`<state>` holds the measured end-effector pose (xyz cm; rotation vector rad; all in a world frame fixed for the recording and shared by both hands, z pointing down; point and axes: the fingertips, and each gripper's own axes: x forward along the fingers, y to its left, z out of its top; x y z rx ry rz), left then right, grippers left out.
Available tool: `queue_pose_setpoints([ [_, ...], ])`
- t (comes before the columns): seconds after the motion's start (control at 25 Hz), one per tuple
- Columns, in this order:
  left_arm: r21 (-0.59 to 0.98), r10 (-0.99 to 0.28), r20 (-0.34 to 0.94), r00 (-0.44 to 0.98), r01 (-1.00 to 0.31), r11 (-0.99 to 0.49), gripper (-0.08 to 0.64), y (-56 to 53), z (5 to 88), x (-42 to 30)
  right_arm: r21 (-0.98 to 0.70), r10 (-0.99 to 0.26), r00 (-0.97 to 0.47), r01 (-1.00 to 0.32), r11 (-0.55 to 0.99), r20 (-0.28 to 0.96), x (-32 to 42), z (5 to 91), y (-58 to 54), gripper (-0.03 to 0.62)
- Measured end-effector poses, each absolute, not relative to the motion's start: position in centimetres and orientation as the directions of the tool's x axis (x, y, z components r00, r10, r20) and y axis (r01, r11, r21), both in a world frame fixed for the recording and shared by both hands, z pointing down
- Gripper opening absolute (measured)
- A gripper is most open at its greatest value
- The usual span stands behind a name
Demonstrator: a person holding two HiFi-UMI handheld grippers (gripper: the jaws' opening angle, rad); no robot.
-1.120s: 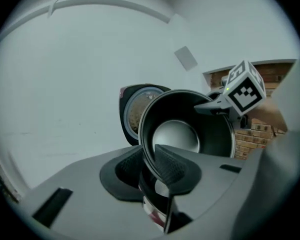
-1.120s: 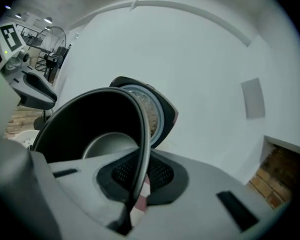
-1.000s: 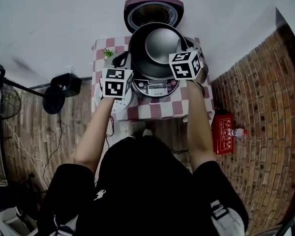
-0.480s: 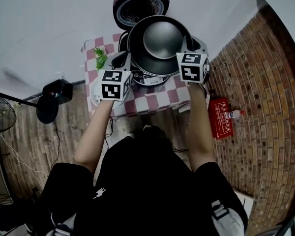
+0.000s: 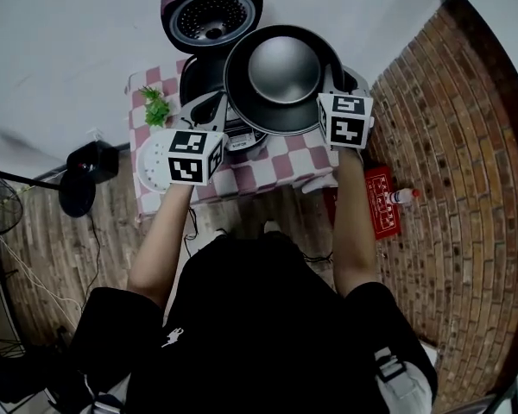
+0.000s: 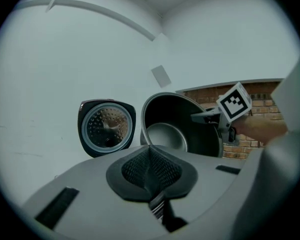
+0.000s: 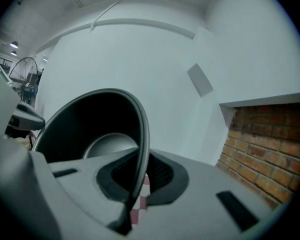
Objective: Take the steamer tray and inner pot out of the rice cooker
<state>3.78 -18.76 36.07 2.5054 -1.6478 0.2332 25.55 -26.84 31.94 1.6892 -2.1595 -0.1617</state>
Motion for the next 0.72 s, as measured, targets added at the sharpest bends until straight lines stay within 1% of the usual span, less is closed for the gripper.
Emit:
queue_pose_setpoints([
  [0.2, 0.059, -0.892, 0.204, 0.403, -0.915, -0.400, 0.003, -19.7, 36.5, 8.2, 0.292, -0.949, -0.195, -0.919, 0.266, 0.249, 30.3, 32.7, -28.3, 0.009],
  [0.4, 0.051, -0.891, 0.215, 0.401, -0.915, -0.399, 0.003, -20.3, 37.6, 12.5, 0.279, -0.939, -0.194, -0.920, 0.274, 0.283, 34.3, 34.8, -29.7, 0.009],
  [0.56, 0.081, -0.892, 0.230, 0.390, -0.921, -0.382, 0.003, -20.7, 38.9, 15.0, 0.253, -0.923, -0.211, -0.920, 0.299, 0.322, 36.5, 37.0, -30.6, 0.009],
  [0.72, 0.070, -0.892, 0.261, 0.369, -0.929, -0.364, 0.003, -20.7, 40.6, 16.8, 0.219, -0.901, -0.233, -0.920, 0.326, 0.366, 37.9, 39.7, -31.3, 0.009],
])
